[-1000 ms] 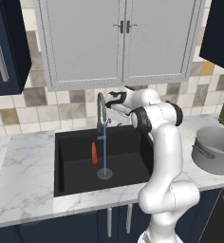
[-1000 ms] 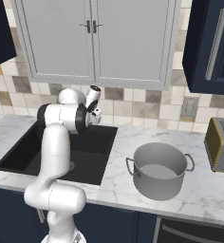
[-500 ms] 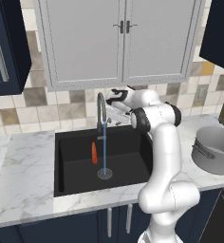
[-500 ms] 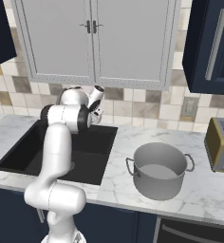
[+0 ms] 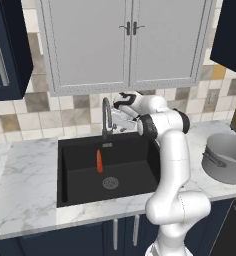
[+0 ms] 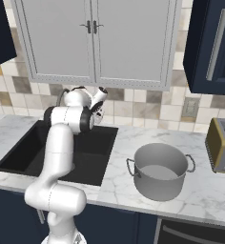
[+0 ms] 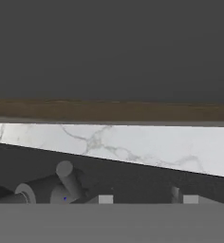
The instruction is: Dump the carrot from the pot into the sink. Then turn on the water and wash the carrot. Then turn off the water and put the carrot back in the pot.
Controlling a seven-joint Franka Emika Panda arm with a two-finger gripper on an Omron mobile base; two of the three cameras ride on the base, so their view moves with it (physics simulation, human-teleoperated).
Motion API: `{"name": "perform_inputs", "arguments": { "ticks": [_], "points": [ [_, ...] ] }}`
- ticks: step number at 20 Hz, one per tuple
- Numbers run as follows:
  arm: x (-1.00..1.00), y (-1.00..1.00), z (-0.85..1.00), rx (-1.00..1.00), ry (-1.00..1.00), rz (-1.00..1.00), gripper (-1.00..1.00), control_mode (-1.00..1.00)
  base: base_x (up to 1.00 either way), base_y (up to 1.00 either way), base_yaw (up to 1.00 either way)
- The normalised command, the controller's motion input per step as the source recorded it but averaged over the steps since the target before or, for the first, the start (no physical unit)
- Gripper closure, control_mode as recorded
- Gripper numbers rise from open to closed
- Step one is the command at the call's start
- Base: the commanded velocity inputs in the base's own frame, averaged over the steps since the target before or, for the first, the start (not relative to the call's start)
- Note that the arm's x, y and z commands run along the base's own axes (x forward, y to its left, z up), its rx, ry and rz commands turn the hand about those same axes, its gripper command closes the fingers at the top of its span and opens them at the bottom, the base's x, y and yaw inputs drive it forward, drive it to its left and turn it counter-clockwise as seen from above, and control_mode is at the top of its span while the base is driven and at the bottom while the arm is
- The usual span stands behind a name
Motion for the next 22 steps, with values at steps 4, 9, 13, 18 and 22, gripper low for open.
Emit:
{"name": "perform_inputs", "arguments": {
  "ticks": [4, 9, 13, 18, 22],
  "points": [
    [0.09, 0.77, 0.0, 0.09, 0.0, 0.15, -1.0, -1.0, 0.0, 0.0, 0.0],
    [0.08, 0.78, 0.0, 0.08, 0.0, 0.15, -1.0, -1.0, 0.0, 0.0, 0.0],
    [0.02, 0.69, 0.03, 0.06, 0.0, 0.13, -1.0, -1.0, 0.0, 0.0, 0.0],
    [-0.02, 0.37, 0.12, 0.03, 0.0, 0.08, -1.0, -1.0, 0.0, 0.0, 0.0],
    [-0.75, -0.09, 0.36, 0.0, -0.02, 0.0, -1.0, -1.0, 0.0, 0.0, 0.0]
  ]
}}
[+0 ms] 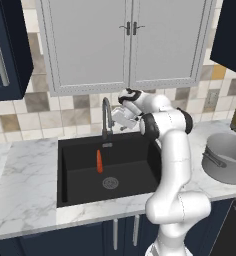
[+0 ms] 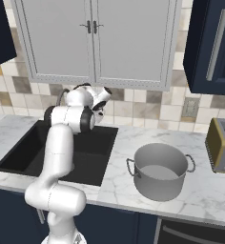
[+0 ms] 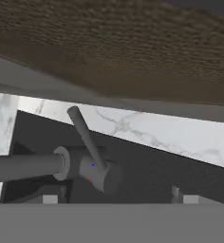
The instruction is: Dump the carrot from the pot into the sink. Then turn on the water and wash the carrot. Then turn off the water and put the carrot back in the pot.
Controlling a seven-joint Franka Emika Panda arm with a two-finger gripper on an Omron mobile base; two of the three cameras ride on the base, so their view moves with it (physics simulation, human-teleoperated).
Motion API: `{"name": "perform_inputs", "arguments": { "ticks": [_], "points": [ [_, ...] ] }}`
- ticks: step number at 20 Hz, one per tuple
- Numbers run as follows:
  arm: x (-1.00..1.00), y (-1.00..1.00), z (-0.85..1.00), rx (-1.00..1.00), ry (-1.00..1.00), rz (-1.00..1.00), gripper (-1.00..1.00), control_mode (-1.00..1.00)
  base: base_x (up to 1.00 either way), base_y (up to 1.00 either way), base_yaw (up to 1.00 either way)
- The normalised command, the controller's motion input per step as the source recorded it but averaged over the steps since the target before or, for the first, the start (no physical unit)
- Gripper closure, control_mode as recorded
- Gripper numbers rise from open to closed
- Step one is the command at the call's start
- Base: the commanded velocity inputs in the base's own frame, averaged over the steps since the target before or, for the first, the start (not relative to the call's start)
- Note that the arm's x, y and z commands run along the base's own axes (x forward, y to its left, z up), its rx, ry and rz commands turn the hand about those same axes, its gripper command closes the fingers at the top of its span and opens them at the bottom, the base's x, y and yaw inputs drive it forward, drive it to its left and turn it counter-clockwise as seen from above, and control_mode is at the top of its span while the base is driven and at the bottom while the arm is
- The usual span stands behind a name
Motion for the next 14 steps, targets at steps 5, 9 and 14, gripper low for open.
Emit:
{"name": "perform_inputs", "arguments": {
  "ticks": [5, 9, 14],
  "points": [
    [-1.0, -0.44, 0.49, 0.0, -0.11, -0.05, -1.0, -1.0, 0.0, 0.0, 0.0],
    [-1.0, -0.37, 0.39, 0.0, -0.12, -0.08, -1.0, -1.0, 0.0, 0.0, 0.0],
    [-1.0, -0.26, 0.38, 0.0, -0.12, -0.08, -1.0, -1.0, 0.0, 0.0, 0.0]
  ]
}}
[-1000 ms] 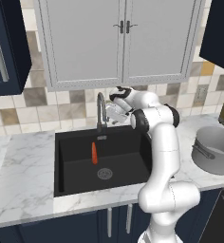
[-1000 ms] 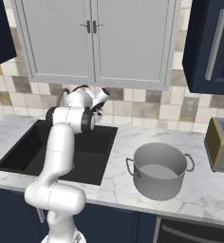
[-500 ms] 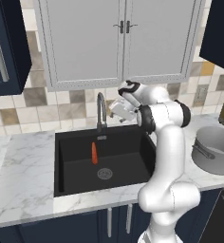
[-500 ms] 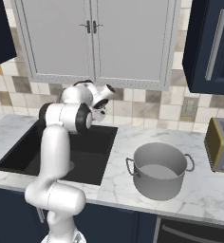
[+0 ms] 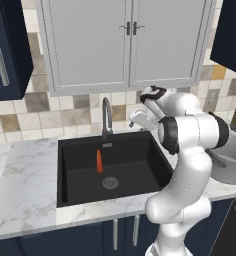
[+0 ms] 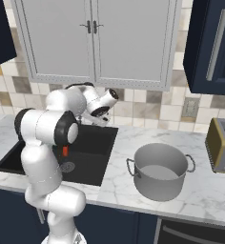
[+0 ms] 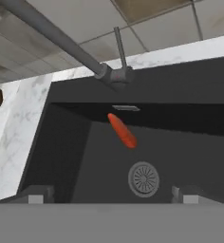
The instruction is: Dump the carrot from the pot into the sink. Then turn on the water and wash the carrot. Then turn off the water and put the carrot back in the pot.
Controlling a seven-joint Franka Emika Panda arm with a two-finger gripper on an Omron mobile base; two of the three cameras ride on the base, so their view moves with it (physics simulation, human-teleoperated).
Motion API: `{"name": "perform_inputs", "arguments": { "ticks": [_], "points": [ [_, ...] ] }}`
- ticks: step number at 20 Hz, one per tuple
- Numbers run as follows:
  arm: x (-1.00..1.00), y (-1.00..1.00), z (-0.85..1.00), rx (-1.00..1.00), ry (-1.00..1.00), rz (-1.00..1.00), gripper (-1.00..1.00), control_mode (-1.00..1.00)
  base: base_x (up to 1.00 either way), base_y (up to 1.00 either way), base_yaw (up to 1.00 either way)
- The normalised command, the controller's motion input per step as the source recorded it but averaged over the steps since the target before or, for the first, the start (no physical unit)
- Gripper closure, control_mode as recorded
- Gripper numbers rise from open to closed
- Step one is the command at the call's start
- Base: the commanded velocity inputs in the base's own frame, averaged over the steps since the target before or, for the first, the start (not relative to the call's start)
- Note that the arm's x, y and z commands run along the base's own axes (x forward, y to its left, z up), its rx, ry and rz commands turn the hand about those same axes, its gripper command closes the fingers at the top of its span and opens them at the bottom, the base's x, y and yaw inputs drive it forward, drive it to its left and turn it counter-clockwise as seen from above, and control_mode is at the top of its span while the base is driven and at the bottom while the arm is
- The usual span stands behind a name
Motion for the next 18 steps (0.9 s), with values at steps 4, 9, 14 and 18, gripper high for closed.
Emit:
{"name": "perform_inputs", "arguments": {
  "ticks": [4, 9, 14, 18],
  "points": [
    [-1.0, -0.08, 0.33, 0.0, -0.04, -0.11, -1.0, -1.0, 0.0, 0.0, 0.0],
    [-1.0, 0.15, 0.15, -0.02, -0.01, -0.08, -1.0, -1.0, 0.0, 0.0, 0.0],
    [-0.73, 0.72, 0.03, -0.07, 0.0, -0.04, -1.0, -1.0, 0.0, 0.0, 0.0],
    [-0.07, 0.99, 0.0, -0.11, 0.0, -0.05, -1.0, -1.0, 0.0, 0.0, 0.0]
  ]
}}
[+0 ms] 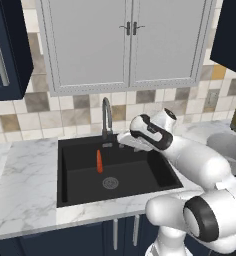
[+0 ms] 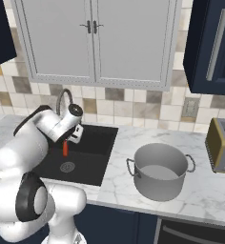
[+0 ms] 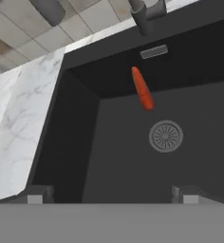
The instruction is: Dump the carrot from the pot into the sink. Then turn on the water and wash the carrot. Then turn off the water and put the carrot back in the pot.
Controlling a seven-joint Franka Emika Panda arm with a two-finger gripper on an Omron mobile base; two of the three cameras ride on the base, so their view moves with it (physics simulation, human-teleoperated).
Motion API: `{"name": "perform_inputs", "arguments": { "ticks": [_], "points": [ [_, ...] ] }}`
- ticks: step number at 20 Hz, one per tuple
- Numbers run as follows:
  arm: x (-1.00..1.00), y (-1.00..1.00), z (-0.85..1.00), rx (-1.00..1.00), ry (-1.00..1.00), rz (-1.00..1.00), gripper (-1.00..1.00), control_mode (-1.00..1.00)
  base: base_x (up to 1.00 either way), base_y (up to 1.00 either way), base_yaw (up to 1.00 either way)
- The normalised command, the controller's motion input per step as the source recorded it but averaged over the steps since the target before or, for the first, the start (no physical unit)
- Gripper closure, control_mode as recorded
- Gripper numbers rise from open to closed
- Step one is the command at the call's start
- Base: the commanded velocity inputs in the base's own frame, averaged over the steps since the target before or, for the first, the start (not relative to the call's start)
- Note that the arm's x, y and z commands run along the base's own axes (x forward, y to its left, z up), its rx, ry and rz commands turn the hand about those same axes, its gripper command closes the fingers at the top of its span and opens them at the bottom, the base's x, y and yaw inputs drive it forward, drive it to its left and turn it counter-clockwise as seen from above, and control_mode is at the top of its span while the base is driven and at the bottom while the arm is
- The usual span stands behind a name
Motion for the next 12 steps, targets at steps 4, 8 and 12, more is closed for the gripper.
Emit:
{"name": "perform_inputs", "arguments": {
  "ticks": [4, 8, 12],
  "points": [
    [0.0, 0.89, 0.0, -0.12, 0.0, -0.08, -1.0, -1.0, 0.0, 0.0, 0.0],
    [0.05, 0.53, 0.0, -0.13, 0.0, -0.1, -1.0, -1.0, 0.0, 0.0, 0.0],
    [0.2, 0.21, 0.0, -0.09, 0.0, -0.12, -1.0, -1.0, 0.0, 0.0, 0.0]
  ]
}}
